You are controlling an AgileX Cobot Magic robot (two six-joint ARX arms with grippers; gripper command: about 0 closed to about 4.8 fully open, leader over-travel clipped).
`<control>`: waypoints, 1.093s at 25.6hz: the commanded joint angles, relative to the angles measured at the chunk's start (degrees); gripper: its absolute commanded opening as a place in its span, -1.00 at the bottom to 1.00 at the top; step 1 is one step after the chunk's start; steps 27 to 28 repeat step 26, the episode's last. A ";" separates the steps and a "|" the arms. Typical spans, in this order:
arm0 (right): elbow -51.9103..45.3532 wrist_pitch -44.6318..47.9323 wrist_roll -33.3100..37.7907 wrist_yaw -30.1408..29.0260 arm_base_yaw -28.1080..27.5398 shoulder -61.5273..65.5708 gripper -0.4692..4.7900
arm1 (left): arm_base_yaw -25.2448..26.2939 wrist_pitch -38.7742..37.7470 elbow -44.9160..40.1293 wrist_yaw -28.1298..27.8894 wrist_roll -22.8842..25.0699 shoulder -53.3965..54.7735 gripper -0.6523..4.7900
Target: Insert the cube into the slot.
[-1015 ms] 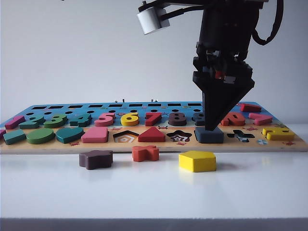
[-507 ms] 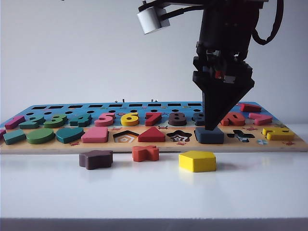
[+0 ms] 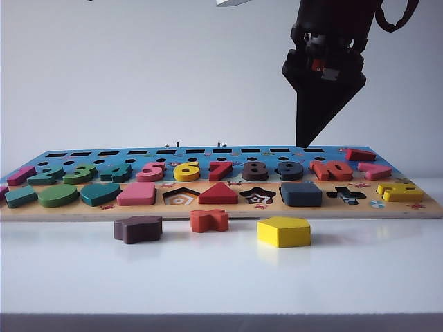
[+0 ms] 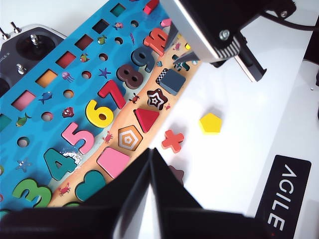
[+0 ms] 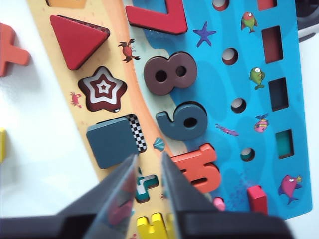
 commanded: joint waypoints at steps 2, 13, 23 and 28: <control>0.15 -6.69 1.55 -8.44 0.98 -0.42 -0.85 | 0.13 0.44 0.22 0.00 0.44 -0.07 -0.70; 0.04 -7.91 2.99 -14.01 1.46 2.01 -0.85 | 0.13 0.42 0.20 0.00 0.44 -0.07 -0.70; 0.04 -5.07 3.28 -12.02 0.50 4.96 -0.85 | 0.13 0.42 0.20 0.00 0.42 -0.07 -0.70; 0.02 -4.81 3.50 -11.63 0.13 5.73 -0.85 | 0.13 0.42 0.22 0.02 0.42 -0.07 -0.70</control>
